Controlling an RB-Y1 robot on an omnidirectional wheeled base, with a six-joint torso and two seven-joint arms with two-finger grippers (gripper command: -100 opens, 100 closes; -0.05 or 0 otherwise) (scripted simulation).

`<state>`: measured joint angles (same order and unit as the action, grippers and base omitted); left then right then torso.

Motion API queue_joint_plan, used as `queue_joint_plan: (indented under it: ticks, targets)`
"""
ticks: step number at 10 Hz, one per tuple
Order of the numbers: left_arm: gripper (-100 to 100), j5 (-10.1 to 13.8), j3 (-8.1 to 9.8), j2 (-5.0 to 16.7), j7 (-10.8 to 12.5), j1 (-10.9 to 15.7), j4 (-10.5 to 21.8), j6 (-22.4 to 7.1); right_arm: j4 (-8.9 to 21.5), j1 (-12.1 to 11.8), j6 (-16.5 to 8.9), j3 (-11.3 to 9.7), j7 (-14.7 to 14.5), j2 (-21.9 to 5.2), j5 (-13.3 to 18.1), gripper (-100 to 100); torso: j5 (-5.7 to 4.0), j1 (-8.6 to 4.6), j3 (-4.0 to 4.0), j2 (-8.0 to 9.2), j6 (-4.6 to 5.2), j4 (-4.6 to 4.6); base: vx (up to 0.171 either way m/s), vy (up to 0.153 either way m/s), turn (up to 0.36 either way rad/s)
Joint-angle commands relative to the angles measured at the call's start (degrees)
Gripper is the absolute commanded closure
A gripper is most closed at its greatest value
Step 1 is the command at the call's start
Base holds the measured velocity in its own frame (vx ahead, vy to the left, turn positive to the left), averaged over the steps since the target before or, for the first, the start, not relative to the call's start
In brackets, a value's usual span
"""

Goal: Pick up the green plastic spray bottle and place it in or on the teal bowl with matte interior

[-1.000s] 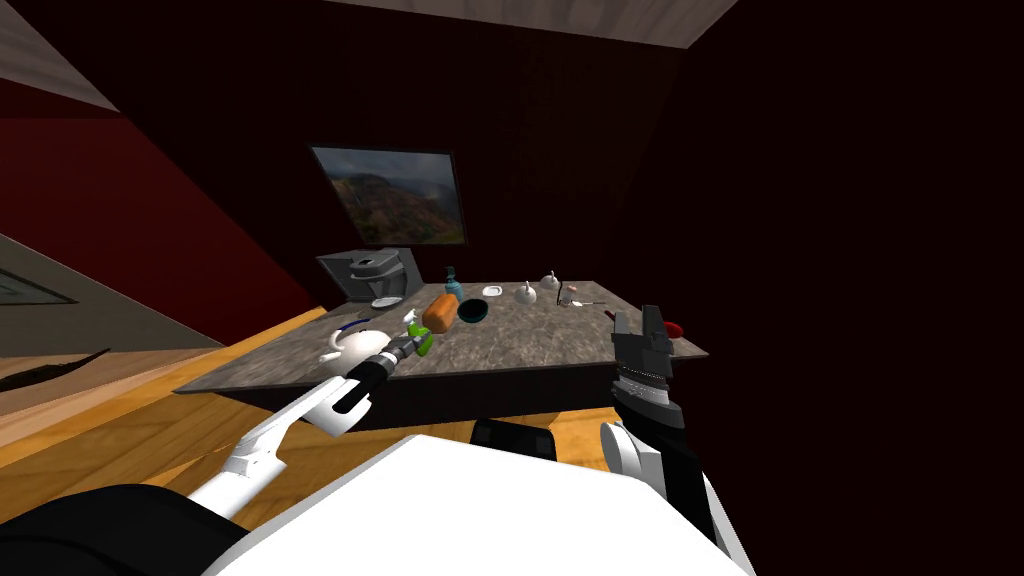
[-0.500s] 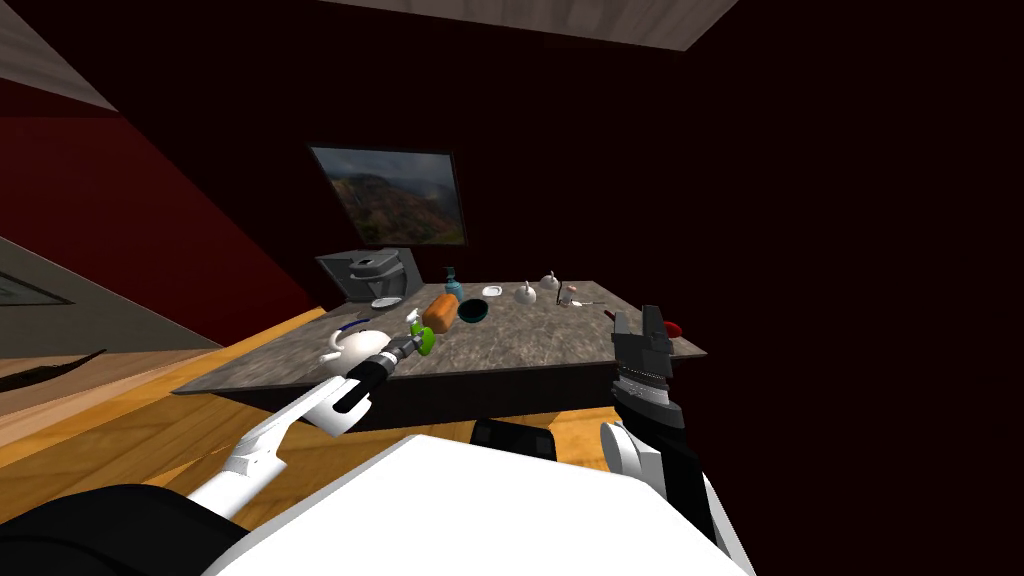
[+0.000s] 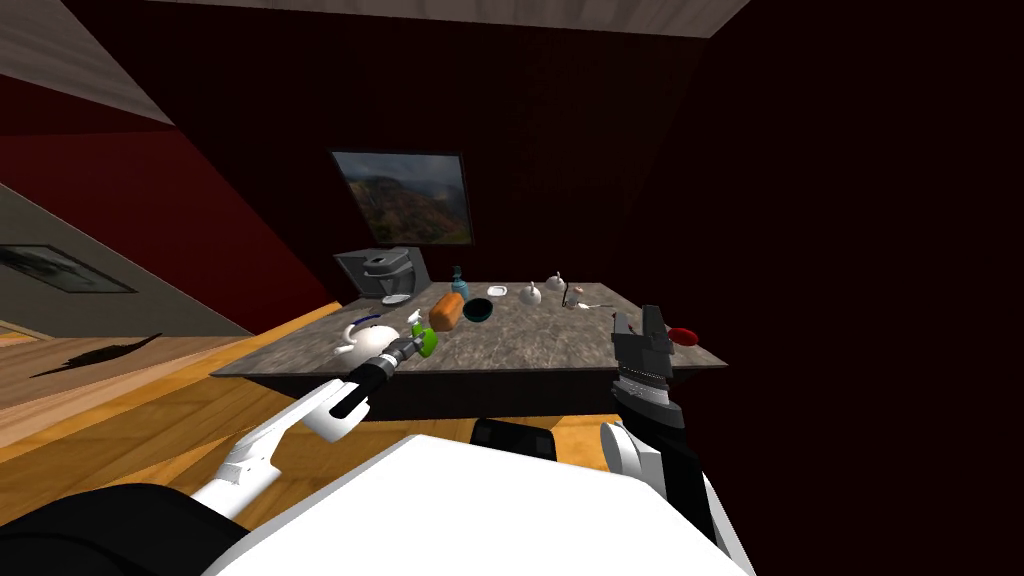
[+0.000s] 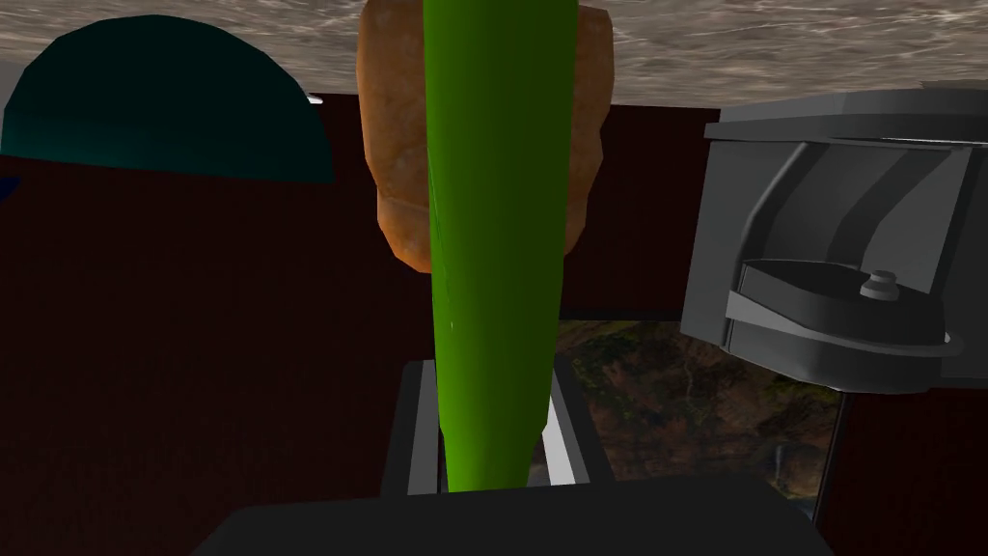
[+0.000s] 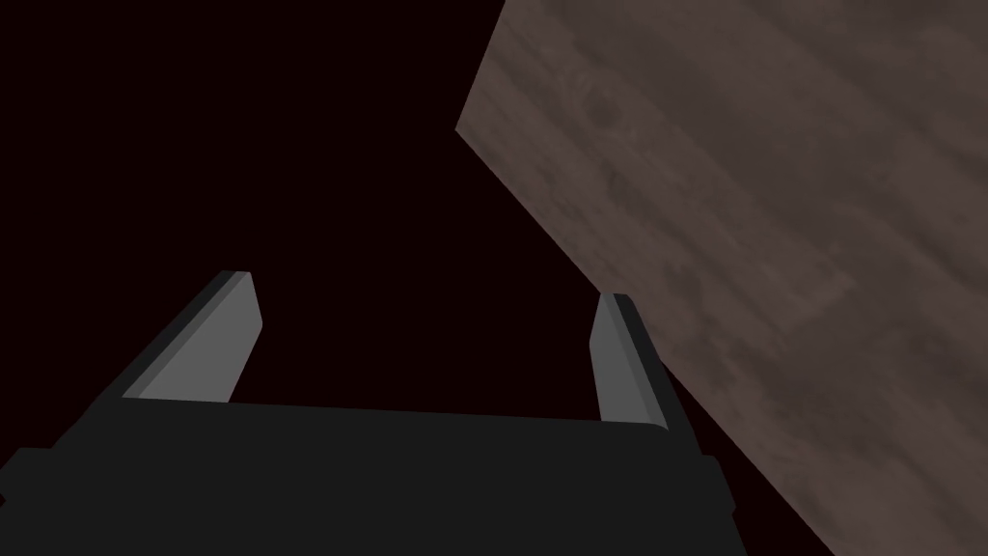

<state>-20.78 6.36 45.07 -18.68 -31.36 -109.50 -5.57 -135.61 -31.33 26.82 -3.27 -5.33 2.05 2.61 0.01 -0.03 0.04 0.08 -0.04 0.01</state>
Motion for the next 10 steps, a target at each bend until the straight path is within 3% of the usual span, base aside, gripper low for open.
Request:
queue_joint_plan:
  ticks: [1,2,10]
  targets:
    - [0,0.0,0.00,0.0,0.0,0.0,0.0,0.0,0.0,0.0,0.0,0.0,0.0,0.0,0.0,0,0.00,0.00,0.00,0.00,0.00,0.00,0.000,0.000,0.000]
    - [100,1.1,1.20,1.3,-0.8,0.6,0.3,-1.9,0.0,0.0,0.0,0.0,0.0,0.0,0.0,0,0.00,0.01,-0.01,-0.01,0.00,0.00,-0.096,-0.073,-0.103]
    - [100,7.0,7.16,8.2,-4.1,3.3,1.3,-11.7,0.0,0.0,0.0,0.0,0.0,0.0,0.0,0,-0.27,-0.80,0.38,0.65,-0.12,0.14,-0.170,-0.145,-0.116]
